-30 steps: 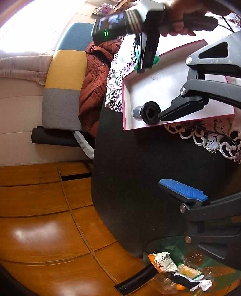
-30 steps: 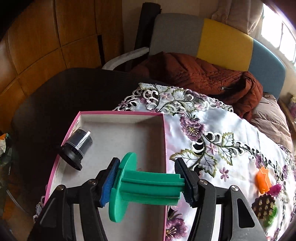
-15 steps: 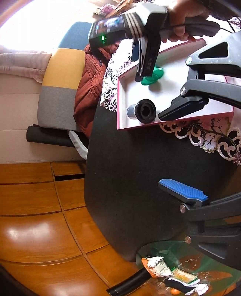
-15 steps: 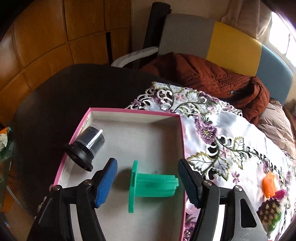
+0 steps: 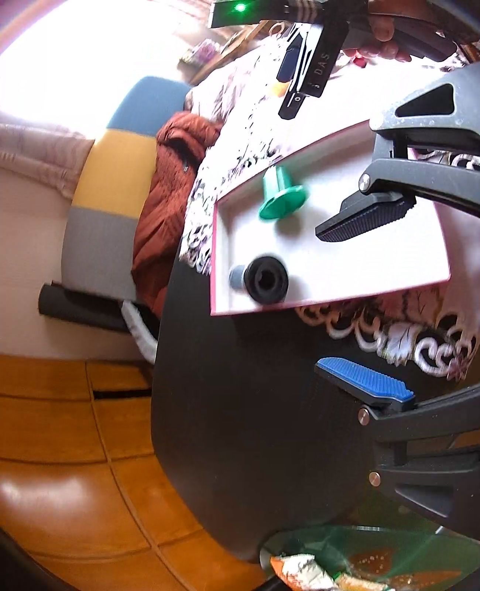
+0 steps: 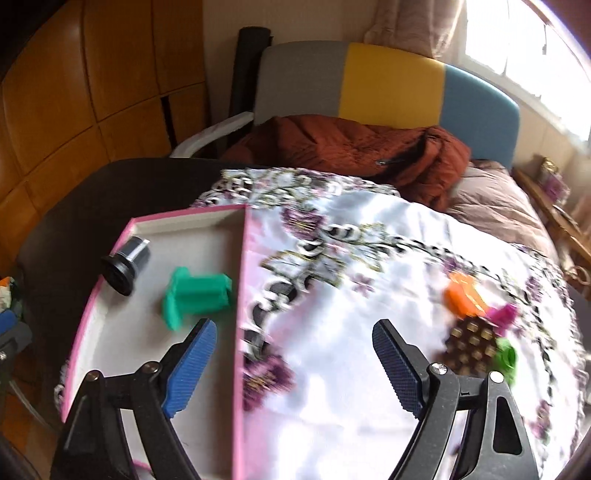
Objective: Organize rigid objects
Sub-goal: 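Lower the teal spool piece into the tray and open the right tool, then move the left tool to the red cylinder and grasp it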
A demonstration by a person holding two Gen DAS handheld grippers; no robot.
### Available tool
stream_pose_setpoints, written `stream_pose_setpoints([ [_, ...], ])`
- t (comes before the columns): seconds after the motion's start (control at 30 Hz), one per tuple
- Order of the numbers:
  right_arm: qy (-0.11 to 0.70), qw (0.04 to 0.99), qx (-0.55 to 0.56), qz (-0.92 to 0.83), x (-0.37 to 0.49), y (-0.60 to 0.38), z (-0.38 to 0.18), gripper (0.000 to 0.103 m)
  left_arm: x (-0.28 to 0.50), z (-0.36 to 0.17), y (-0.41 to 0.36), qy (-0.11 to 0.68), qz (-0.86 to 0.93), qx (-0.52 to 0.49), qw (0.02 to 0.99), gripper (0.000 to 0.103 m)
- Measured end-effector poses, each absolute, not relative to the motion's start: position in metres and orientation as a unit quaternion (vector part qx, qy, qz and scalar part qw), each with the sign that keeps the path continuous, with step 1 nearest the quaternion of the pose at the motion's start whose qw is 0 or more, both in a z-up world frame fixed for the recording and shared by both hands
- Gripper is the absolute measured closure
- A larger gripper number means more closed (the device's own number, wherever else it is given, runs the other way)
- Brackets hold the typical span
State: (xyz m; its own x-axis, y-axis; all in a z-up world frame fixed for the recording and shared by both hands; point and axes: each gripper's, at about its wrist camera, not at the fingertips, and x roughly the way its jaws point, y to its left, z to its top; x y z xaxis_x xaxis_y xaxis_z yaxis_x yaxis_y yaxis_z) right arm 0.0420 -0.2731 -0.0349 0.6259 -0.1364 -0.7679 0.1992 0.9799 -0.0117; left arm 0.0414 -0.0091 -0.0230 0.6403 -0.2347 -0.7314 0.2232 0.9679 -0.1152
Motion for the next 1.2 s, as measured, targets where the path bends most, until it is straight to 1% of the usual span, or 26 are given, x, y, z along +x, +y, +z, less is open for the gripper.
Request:
stream_pose_setpoints([
  [0.33, 0.395, 0.904, -0.002, -0.163, -0.018, -0.296, -0.019, 0.015, 0.030, -0.031, -0.048, 0.421, -0.164, 0.028, 0.892, 0.037],
  [0.73, 0.348, 0.917, -0.014, -0.193, -0.054, -0.300, 0.014, 0.014, 0.021, -0.022, -0.089, 0.414, -0.200, 0.055, 0.886, 0.037],
  [1.2, 0.348, 0.913, -0.003, -0.214, -0.072, -0.320, 0.014, 0.010, 0.013, -0.019, -0.136, 0.412, -0.247, 0.078, 0.874, 0.037],
])
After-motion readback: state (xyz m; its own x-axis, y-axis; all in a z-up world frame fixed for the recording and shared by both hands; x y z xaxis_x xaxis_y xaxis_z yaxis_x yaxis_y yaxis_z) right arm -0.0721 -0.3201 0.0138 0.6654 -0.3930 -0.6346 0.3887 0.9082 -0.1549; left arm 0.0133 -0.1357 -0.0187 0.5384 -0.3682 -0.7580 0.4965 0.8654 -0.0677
